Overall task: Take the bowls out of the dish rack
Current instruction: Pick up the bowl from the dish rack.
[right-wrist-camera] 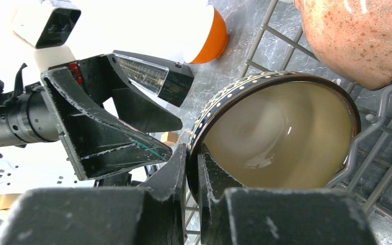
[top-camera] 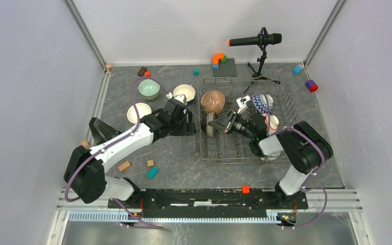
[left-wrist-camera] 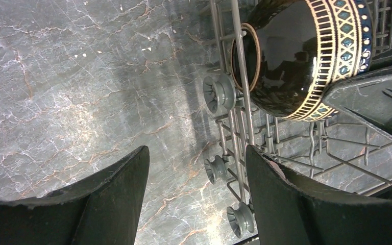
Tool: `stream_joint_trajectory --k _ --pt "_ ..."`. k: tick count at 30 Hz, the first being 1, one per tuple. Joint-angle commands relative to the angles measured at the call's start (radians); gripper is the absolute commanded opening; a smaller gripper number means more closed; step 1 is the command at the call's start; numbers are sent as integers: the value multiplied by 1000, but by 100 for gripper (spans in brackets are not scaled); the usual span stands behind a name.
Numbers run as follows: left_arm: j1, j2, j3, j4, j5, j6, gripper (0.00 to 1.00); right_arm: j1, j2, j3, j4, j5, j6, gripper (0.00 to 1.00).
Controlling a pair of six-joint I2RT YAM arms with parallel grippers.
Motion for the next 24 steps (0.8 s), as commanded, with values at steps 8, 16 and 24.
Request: stream_joint_trajectory --k 8,16,24 --pt "-6 2 30 11 -32 -5 75 -39 8 -28 383 -85 173 0" --pt "-7 -4 30 9 -39 -6 75 -59 10 -53 477 -109 247 0" --pt "-16 -34 30 8 -61 -6 75 -63 -42 -76 512 -134 273 0"
